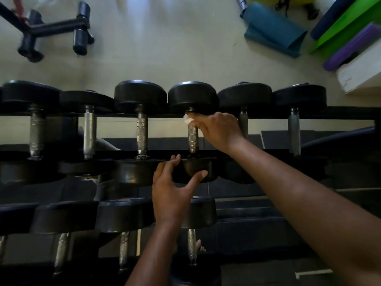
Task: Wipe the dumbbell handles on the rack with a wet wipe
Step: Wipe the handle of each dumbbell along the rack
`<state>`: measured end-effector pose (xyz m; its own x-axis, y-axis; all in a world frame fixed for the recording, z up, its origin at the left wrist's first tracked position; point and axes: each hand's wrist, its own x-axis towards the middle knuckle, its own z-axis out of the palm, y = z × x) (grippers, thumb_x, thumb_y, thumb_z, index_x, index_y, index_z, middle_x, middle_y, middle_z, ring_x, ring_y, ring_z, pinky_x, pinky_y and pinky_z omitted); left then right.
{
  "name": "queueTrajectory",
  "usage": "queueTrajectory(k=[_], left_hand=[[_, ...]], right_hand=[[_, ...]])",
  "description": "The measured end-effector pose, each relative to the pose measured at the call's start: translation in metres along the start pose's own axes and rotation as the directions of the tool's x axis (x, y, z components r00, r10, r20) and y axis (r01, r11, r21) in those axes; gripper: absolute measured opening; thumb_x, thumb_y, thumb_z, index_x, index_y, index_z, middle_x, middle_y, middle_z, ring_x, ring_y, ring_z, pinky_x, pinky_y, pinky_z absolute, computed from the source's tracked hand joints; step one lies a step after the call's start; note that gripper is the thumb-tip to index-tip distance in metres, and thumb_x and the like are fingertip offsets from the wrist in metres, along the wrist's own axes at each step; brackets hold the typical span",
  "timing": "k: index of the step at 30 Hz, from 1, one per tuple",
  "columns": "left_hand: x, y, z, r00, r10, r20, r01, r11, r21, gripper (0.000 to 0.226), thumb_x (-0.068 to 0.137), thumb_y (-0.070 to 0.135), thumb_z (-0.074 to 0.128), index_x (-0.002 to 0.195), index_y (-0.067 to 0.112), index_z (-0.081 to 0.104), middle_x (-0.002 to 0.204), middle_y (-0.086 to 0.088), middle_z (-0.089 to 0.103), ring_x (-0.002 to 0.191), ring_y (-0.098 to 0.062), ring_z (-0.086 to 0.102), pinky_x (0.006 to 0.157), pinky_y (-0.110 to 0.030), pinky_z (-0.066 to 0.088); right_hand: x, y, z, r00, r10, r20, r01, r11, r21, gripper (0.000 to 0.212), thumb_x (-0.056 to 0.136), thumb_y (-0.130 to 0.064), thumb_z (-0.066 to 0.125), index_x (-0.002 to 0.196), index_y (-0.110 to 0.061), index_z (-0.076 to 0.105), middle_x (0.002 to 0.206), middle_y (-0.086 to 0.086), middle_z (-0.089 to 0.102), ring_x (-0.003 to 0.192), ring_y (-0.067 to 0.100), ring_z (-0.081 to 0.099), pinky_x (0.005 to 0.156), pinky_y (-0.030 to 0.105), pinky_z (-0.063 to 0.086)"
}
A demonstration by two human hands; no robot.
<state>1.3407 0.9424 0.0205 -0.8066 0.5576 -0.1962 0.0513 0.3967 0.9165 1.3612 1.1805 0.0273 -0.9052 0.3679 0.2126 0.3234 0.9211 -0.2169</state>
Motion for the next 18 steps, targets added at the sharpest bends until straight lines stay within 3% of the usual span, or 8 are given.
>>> queueTrajectory(k=[4, 6, 8, 11, 15, 18], left_hand=[[-0.001, -0.001, 0.001, 1.000, 0.000, 0.000, 0.000, 1.000, 0.014, 0.081, 0.075, 0.064, 0.089, 0.142, 0.027, 0.065, 0.137, 0.022, 0.056, 0.138, 0.000, 0.052, 0.116, -0.032, 0.049], [-0.001, -0.001, 0.001, 1.000, 0.000, 0.001, 0.000, 1.000, 0.026, 0.081, 0.074, 0.066, 0.088, 0.142, 0.028, 0.065, 0.138, 0.022, 0.055, 0.139, 0.000, 0.051, 0.115, -0.030, 0.048], [0.000, -0.002, 0.000, 1.000, 0.001, 0.009, -0.001, 0.999, 0.042, 0.081, 0.075, 0.066, 0.088, 0.143, 0.028, 0.064, 0.139, 0.022, 0.055, 0.139, 0.000, 0.051, 0.114, -0.028, 0.047], [0.000, -0.001, -0.002, 1.000, 0.011, 0.027, -0.013, 0.997, 0.077, 0.082, 0.077, 0.067, 0.087, 0.145, 0.030, 0.062, 0.140, 0.022, 0.053, 0.139, 0.001, 0.049, 0.112, -0.025, 0.046], [0.001, 0.001, -0.003, 0.999, 0.025, 0.047, -0.032, 0.987, 0.160, 0.083, 0.079, 0.070, 0.084, 0.148, 0.030, 0.059, 0.142, 0.022, 0.052, 0.139, 0.001, 0.047, 0.105, -0.014, 0.040], [0.001, 0.002, -0.004, 0.998, 0.038, 0.054, -0.049, 0.978, 0.202, 0.082, 0.081, 0.070, 0.083, 0.148, 0.031, 0.058, 0.142, 0.023, 0.051, 0.139, 0.002, 0.045, 0.102, -0.008, 0.034]], right_hand=[[0.022, -0.003, -0.014, 0.989, -0.003, 0.149, 0.001, 1.000, 0.011, 0.034, 0.110, -0.048, 0.050, 0.142, -0.046, 0.064, 0.092, 0.001, 0.079, 0.083, 0.025, 0.074, 0.078, 0.038, 0.056], [0.033, -0.009, -0.016, 0.985, 0.016, 0.173, -0.012, 1.000, -0.020, 0.035, 0.110, -0.054, 0.049, 0.138, -0.045, 0.068, 0.098, 0.000, 0.079, 0.089, 0.025, 0.074, 0.079, 0.036, 0.053], [0.040, -0.018, -0.013, 0.980, 0.045, 0.194, -0.030, 0.997, -0.075, 0.034, 0.110, -0.054, 0.047, 0.129, -0.042, 0.073, 0.092, -0.002, 0.075, 0.087, 0.024, 0.072, 0.074, 0.033, 0.047], [0.046, -0.032, -0.004, 0.960, 0.133, 0.247, -0.085, 0.977, -0.194, 0.038, 0.112, -0.051, 0.040, 0.114, -0.036, 0.075, 0.080, -0.004, 0.064, 0.079, 0.023, 0.069, 0.072, 0.036, 0.054], [0.044, -0.033, -0.002, 0.963, 0.153, 0.224, -0.113, 0.977, -0.181, 0.037, 0.111, -0.050, 0.042, 0.110, -0.034, 0.075, 0.078, -0.004, 0.066, 0.072, 0.021, 0.067, 0.071, 0.039, 0.059], [0.026, -0.027, -0.004, 0.990, 0.116, 0.074, -0.112, 0.992, -0.055, 0.035, 0.110, -0.052, 0.046, 0.112, -0.033, 0.075, 0.079, -0.004, 0.070, 0.071, 0.020, 0.070, 0.068, 0.037, 0.058]])
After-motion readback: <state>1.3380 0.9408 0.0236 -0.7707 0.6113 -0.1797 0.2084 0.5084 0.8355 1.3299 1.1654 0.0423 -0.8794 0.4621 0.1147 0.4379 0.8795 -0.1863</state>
